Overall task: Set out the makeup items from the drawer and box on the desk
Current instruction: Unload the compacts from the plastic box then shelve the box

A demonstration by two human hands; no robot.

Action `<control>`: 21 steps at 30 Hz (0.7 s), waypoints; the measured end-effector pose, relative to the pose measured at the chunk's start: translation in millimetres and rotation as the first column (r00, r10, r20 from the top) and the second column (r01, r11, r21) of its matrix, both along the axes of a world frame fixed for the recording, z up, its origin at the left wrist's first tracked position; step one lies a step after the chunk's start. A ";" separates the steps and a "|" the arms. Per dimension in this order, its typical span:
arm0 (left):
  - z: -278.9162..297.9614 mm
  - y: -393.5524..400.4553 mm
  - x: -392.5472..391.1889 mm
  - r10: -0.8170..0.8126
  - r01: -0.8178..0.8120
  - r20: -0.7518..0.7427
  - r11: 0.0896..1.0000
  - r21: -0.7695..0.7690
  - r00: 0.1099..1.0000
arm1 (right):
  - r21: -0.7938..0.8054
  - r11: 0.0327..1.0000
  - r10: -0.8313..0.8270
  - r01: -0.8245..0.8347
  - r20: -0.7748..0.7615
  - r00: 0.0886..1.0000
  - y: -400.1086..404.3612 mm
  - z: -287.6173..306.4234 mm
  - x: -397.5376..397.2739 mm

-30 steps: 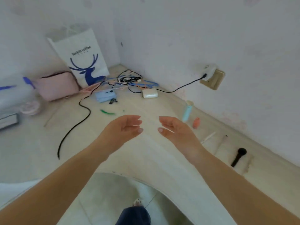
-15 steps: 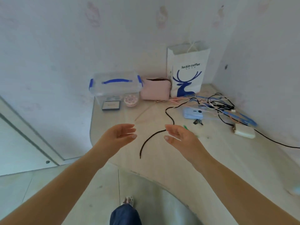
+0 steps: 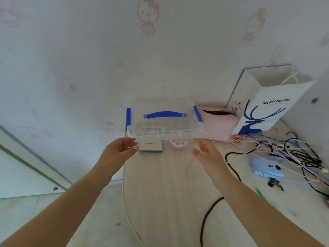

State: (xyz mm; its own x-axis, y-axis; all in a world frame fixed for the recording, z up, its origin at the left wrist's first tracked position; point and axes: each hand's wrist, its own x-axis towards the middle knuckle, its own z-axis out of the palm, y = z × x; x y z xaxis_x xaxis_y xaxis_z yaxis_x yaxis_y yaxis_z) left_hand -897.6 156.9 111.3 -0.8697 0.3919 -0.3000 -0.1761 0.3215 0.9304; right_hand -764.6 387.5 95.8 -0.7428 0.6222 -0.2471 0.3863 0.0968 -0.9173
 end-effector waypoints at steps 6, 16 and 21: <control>-16.3 16.1 -44.6 0.157 -0.161 -0.068 0.984 -0.075 0.985 | -0.141 0.962 -0.230 0.233 0.038 0.973 25.7 -6.4 -39.7; -31.3 39.4 -62.6 0.022 -0.053 0.209 0.988 0.143 0.978 | -0.355 0.902 -0.207 0.246 0.144 0.968 56.7 -14.3 -80.0; -25.9 37.1 -58.6 0.018 -0.047 0.187 0.987 0.152 0.982 | -0.302 0.917 -0.248 0.260 0.079 0.965 47.3 -17.0 -75.2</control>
State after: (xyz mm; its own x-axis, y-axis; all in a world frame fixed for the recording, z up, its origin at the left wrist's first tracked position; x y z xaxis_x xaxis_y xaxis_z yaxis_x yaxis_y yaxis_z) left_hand -956.2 194.0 85.4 -0.8181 0.4184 -0.3945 -0.3573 0.1675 0.9188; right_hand -839.9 434.8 78.9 -0.5557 0.6777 -0.4815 0.3958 -0.2936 -0.8701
